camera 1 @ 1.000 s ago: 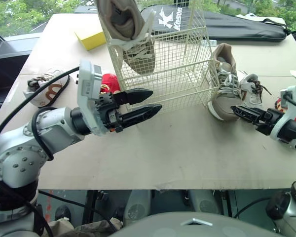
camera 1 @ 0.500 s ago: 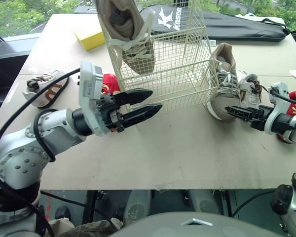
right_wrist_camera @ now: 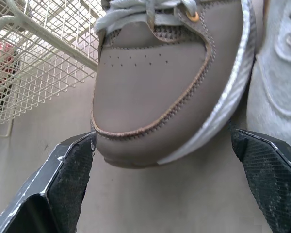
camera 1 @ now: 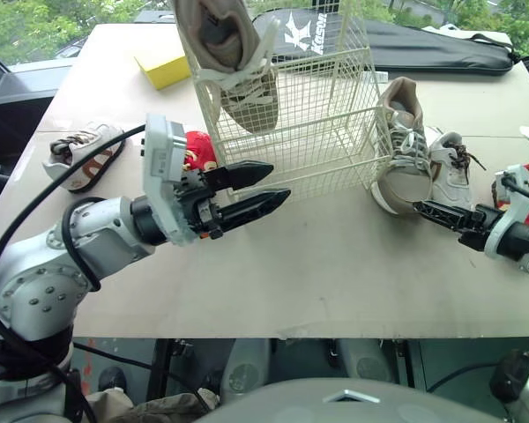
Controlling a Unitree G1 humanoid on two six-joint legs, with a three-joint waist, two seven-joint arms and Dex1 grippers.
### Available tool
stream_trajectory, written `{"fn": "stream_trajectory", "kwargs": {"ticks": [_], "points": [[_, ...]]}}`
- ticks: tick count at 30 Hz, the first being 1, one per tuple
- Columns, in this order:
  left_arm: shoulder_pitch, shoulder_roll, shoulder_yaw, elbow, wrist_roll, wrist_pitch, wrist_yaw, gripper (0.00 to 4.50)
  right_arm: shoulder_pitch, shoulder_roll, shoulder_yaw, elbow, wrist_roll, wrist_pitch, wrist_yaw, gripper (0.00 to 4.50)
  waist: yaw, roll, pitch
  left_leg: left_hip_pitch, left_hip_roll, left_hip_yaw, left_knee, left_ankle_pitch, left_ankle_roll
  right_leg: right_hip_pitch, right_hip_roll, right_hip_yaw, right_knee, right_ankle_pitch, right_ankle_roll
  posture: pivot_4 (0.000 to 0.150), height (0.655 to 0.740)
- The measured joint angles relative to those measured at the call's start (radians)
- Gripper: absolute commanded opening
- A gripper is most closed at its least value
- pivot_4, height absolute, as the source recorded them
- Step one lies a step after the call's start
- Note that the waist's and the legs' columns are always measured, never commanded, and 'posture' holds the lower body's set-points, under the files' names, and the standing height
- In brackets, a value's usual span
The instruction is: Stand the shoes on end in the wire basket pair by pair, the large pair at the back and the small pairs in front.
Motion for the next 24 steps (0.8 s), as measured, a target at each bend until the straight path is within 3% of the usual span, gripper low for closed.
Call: {"fn": "stream_trajectory", "kwargs": {"ticks": [10,13,17,20,22,24], "points": [[-0.001,-0.003,0.0,0.0,0.0,0.0,-0.003,3.4,-0.108,0.234,-0.145,0.124,0.155,0.0,-0.323,4.45,-0.005,0.0,0.0,0.001,0.001,0.0,0.0,0.0,0.0,0.0,0.001,0.0,0.001,0.0,0.0,0.15,0.74],[0.002,-0.003,0.0,-0.001,0.0,0.0,0.0,3.4,-0.127,0.268,-0.156,0.16,0.156,-0.001,-0.391,3.69,-0.011,-0.001,-0.001,0.002,0.001,0.001,0.0,0.0,0.0,0.0,0.001,0.001,0.001,0.0,0.0,0.15,0.74],[0.02,-0.003,0.003,-0.011,0.0,0.0,0.012,3.4,-0.135,0.281,-0.165,0.192,0.172,-0.011,-0.444,1.67,-0.025,-0.001,-0.001,0.002,0.002,0.001,0.0,0.0,0.0,0.0,0.002,0.001,0.002,0.0,0.0,0.15,0.74],[0.026,-0.003,0.008,-0.018,0.0,-0.001,0.021,3.4,-0.13,0.281,-0.162,0.198,0.204,-0.017,-0.47,0.47,-0.033,-0.001,-0.001,0.002,0.002,0.001,0.0,0.0,0.0,0.0,0.003,0.001,0.002,0.0,-0.001,0.15,0.74],[0.033,-0.003,0.01,-0.022,0.0,-0.002,0.024,3.4,-0.123,0.278,-0.157,0.201,0.222,-0.016,-0.486,0.01,-0.034,-0.001,-0.001,0.002,0.003,0.002,0.0,0.0,0.0,0.0,0.003,0.002,0.002,0.0,-0.001,0.15,0.74],[0.038,-0.003,0.011,-0.022,0.0,-0.002,0.026,3.4,-0.12,0.264,-0.143,0.202,0.235,-0.017,-0.498,0.01,-0.033,-0.001,-0.001,0.002,0.003,0.002,0.0,0.0,0.0,0.0,0.003,0.002,0.002,0.0,-0.001,0.15,0.74]]}}
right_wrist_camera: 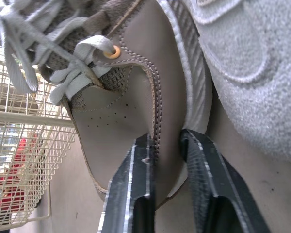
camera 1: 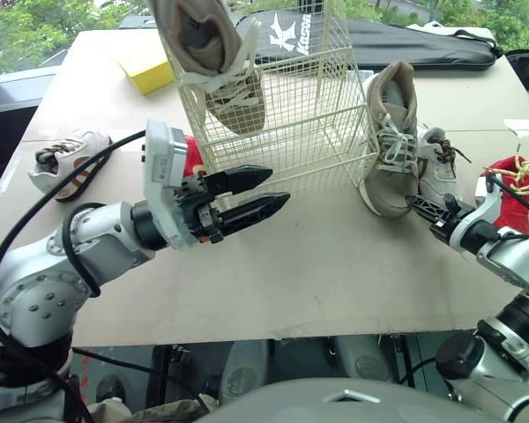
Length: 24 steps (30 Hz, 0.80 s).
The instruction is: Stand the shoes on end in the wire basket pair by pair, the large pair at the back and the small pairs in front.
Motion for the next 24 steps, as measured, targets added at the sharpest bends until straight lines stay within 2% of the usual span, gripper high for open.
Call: {"fn": "stream_trajectory", "kwargs": {"ticks": [2,6,10,12,15,17,24], "points": [[0.004,0.0,0.003,-0.001,0.0,-0.001,0.001,3.4,0.013,-0.025,0.012,0.0,0.032,0.0,-0.005,0.01,0.002,0.0,0.0,0.0,0.0,0.0,0.0,0.0,0.0,0.0,0.0,0.0,-0.001,0.0,0.0,0.15,0.74],[0.016,-0.003,0.01,0.0,0.0,-0.003,-0.001,3.4,0.122,-0.136,0.084,-0.019,0.218,-0.031,-0.034,0.01,0.006,0.0,0.0,-0.001,0.0,0.0,-0.001,0.0,0.0,0.0,-0.001,0.0,-0.003,0.0,0.0,0.15,0.74],[0.01,-0.006,0.007,0.008,0.003,-0.004,-0.017,3.4,0.375,-0.353,0.218,-0.119,0.539,-0.194,-0.105,0.01,0.015,0.001,0.001,-0.003,-0.001,0.0,-0.001,0.0,0.001,0.0,-0.002,-0.002,-0.004,-0.001,0.001,0.15,0.74],[0.005,-0.008,0.0,0.017,0.014,-0.004,-0.032,3.4,0.503,-0.441,0.257,-0.191,0.642,-0.295,-0.106,0.01,0.015,0.001,0.001,-0.002,-0.001,0.001,0.0,-0.001,0.001,0.001,-0.002,-0.001,-0.004,-0.001,0.001,0.15,0.74],[-0.004,-0.011,-0.014,0.028,0.029,-0.003,-0.063,3.4,0.697,-0.517,0.28,-0.296,0.691,-0.429,-0.064,0.01,0.014,0.0,0.0,0.0,0.0,0.001,0.0,-0.001,0.001,0.002,0.0,-0.001,-0.004,-0.001,0.001,0.15,0.74],[-0.012,-0.017,-0.024,0.045,0.045,-0.003,-0.08,3.4,0.752,-0.53,0.299,-0.33,0.699,-0.509,-0.06,0.01,0.01,0.0,0.0,0.0,0.0,0.001,0.001,-0.001,0.001,0.002,0.0,0.001,-0.004,-0.001,0.001,0.15,0.74],[-0.05,-0.035,-0.064,0.065,0.085,-0.001,-0.125,3.4,0.682,-0.449,0.405,-0.345,0.705,-0.786,-0.178,0.01,0.012,0.001,0.0,0.0,0.001,0.002,0.001,-0.001,0.001,0.002,0.001,0.002,-0.003,-0.001,0.001,0.15,0.74]]}}
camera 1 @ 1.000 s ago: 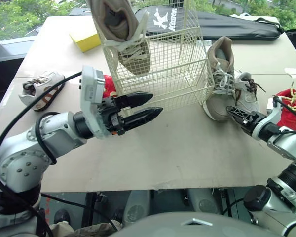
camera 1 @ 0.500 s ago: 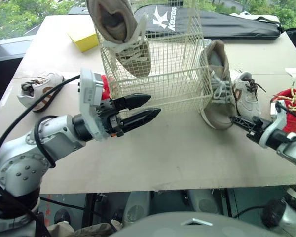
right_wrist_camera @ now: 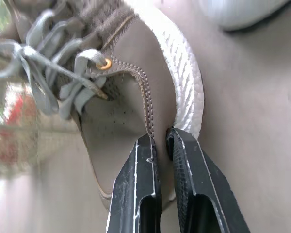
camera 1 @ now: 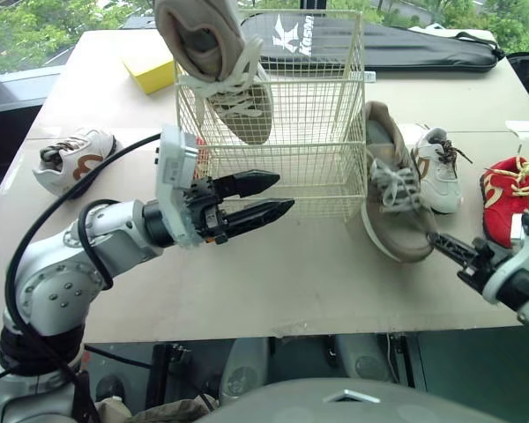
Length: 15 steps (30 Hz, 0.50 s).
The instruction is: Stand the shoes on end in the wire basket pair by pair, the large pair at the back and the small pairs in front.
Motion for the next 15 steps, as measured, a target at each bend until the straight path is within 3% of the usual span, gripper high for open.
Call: {"fn": "stream_trajectory", "kwargs": {"ticks": [6,12,15], "points": [[-0.011,-0.008,-0.009,0.02,0.021,0.003,-0.018,3.4,0.107,-0.102,0.007,-0.021,0.005,-0.006,0.024,0.01,0.022,-0.001,0.0,-0.002,0.0,-0.001,0.0,0.001,-0.001,0.0,-0.002,-0.002,-0.002,0.0,0.0,0.15,0.74],[-0.011,-0.013,-0.009,0.019,0.03,0.005,-0.021,3.4,0.161,-0.272,0.0,-0.04,0.007,0.076,0.163,2.24,0.022,-0.001,0.0,0.0,-0.001,-0.001,0.0,0.0,0.001,0.001,-0.001,-0.001,-0.001,0.0,0.0,0.15,0.74],[-0.011,-0.014,-0.009,0.019,0.031,0.006,-0.023,3.4,0.13,-0.399,-0.032,0.024,-0.032,0.156,0.291,2.24,0.022,-0.002,0.0,0.0,-0.001,0.0,0.002,0.0,0.001,0.002,-0.001,-0.001,-0.001,0.0,0.0,0.15,0.74]]}}
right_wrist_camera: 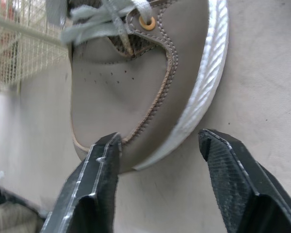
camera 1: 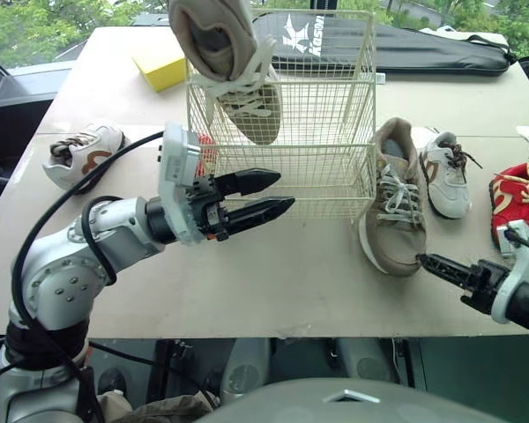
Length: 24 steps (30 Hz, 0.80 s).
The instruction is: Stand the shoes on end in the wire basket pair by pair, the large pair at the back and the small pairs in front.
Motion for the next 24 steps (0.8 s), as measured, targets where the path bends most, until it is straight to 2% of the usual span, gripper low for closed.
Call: {"fn": "stream_trajectory", "kwargs": {"ticks": [4,7,14,19,24], "points": [[-0.002,-0.002,-0.001,0.0,0.001,0.002,-0.002,3.4,-0.158,-0.119,0.029,0.152,-0.118,0.075,0.18,2.24,0.0,-0.001,-0.001,0.0,0.0,0.0,0.002,0.0,0.0,0.0,0.0,0.0,0.0,0.0,0.0,0.15,0.74],[-0.006,-0.003,-0.004,-0.001,0.001,0.004,-0.006,3.4,-0.3,-0.126,0.124,0.233,-0.172,0.109,0.253,2.24,0.001,-0.001,-0.001,-0.001,0.0,-0.001,0.002,0.0,0.0,0.0,0.0,-0.001,0.0,0.0,0.0,0.15,0.74],[0.021,-0.002,0.022,-0.015,-0.006,0.008,0.034,3.4,-0.53,-0.084,0.28,0.359,-0.211,0.19,0.306,2.24,0.004,-0.001,-0.001,-0.001,0.0,-0.001,0.002,0.0,0.001,0.0,-0.001,-0.003,0.0,0.0,0.0,0.15,0.74],[0.053,0.001,0.041,-0.054,-0.027,0.009,0.06,3.4,-0.649,-0.024,0.352,0.397,-0.308,0.233,0.32,2.24,-0.005,-0.003,-0.002,0.0,0.001,0.0,0.003,0.0,0.001,0.0,-0.001,-0.002,0.001,0.0,0.0,0.15,0.74],[0.101,0.073,0.082,-0.083,-0.094,0.038,0.016,3.4,-0.731,0.046,0.39,0.416,-0.41,0.269,0.313,2.24,-0.013,-0.007,-0.004,0.002,0.004,0.0,0.004,0.0,0.001,0.002,0.003,-0.002,0.002,0.002,-0.002,0.15,0.74]]}}
